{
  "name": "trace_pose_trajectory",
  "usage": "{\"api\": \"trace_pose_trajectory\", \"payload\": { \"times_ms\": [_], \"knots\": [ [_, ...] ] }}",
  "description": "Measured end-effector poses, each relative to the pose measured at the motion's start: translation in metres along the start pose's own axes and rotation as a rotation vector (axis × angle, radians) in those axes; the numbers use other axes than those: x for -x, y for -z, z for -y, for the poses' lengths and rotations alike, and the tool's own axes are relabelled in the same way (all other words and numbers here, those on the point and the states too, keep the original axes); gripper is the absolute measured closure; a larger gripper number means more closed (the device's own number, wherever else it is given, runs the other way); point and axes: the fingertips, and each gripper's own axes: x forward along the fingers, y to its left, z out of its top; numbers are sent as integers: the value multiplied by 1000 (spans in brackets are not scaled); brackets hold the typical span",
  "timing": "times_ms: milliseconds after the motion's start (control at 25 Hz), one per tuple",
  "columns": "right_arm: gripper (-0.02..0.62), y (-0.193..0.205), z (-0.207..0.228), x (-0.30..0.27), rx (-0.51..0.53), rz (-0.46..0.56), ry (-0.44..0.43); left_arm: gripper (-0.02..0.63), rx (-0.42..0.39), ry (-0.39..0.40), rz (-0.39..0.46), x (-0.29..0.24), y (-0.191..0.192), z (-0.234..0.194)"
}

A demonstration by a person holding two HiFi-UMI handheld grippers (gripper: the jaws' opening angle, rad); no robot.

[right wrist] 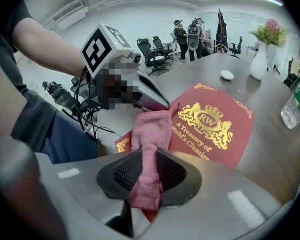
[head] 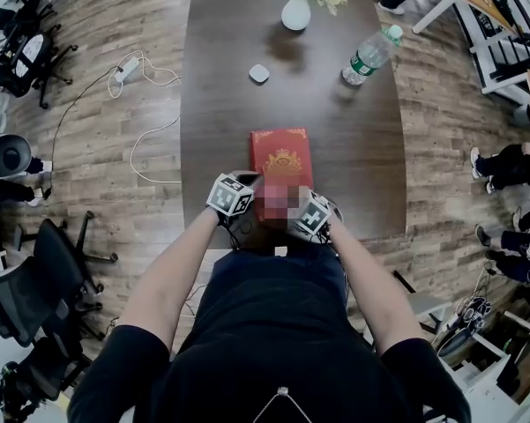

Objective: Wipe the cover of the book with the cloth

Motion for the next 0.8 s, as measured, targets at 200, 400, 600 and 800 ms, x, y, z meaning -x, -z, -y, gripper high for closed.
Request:
{"api": "trace_pose_trajectory", "payload": {
  "times_ms": [200,400,600,800],
  "knots": [
    [500,-10,-9,-8,13,1,-29,611,19,10,-13,1,0,-2],
    [500,-18,-16,-14,35,-1,-42,611,21,21,-20,1,1,-1],
    [500,-24,-20,-19,49,-2,-55,611,25,32,-26,0,1,-2],
    [500,-33,-27,-25,61,-2,-64,611,32,34,-26,2,0,-1]
  ]
}}
